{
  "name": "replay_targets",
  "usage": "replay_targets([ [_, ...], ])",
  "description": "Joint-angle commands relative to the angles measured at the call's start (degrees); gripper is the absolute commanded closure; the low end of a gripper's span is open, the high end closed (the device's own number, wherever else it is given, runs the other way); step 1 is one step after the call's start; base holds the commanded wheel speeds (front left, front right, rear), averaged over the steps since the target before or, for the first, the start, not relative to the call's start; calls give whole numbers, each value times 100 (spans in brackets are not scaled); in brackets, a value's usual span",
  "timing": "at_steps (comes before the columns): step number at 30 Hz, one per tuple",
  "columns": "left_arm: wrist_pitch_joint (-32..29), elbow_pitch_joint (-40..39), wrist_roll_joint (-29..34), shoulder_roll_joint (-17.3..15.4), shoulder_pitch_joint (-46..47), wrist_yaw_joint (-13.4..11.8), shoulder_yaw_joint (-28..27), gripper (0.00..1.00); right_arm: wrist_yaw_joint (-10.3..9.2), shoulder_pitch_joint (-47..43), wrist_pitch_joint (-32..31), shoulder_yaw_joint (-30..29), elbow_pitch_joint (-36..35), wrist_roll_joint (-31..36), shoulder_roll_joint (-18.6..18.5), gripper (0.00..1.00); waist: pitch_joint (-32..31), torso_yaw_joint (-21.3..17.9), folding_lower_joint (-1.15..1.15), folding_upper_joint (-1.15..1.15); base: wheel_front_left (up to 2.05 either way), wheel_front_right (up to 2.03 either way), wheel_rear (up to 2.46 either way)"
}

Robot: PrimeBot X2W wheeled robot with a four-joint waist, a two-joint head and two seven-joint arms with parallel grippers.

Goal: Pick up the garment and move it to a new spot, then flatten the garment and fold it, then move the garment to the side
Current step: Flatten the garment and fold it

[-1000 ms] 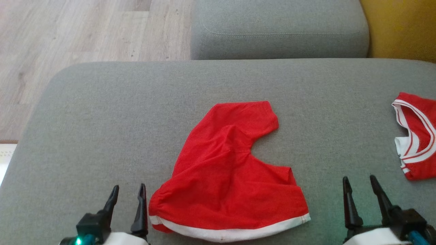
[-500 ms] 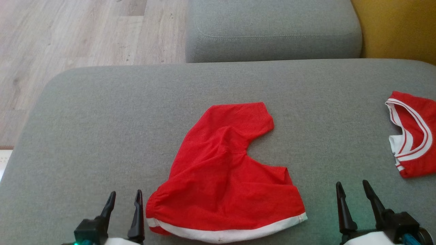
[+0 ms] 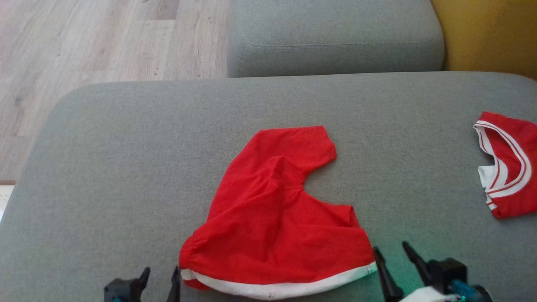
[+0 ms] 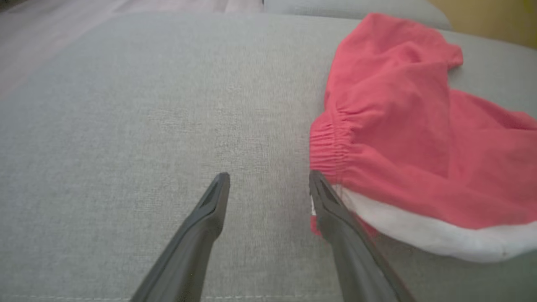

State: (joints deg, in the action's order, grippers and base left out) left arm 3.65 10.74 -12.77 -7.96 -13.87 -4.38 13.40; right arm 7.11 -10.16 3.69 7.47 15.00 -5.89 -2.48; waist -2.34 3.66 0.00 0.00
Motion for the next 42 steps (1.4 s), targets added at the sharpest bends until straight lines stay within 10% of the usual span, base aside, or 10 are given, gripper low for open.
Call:
replay_targets([
  [1,-101,-282,-21,-65,205,-53,-204,0,37,124,-134,158,-241,-2,-40,0,11,9,0,0,0,0,0],
  [15,-1893,-1196,-256,-327,37,-113,-116,0,37,31,-2172,398,-681,343,-40,0,277,51,0,0,0,0,0],
  [42,-2277,-1336,-739,-410,268,238,39,0,37,317,-2014,487,-510,437,-40,0,455,-83,0,0,0,0,0],
])
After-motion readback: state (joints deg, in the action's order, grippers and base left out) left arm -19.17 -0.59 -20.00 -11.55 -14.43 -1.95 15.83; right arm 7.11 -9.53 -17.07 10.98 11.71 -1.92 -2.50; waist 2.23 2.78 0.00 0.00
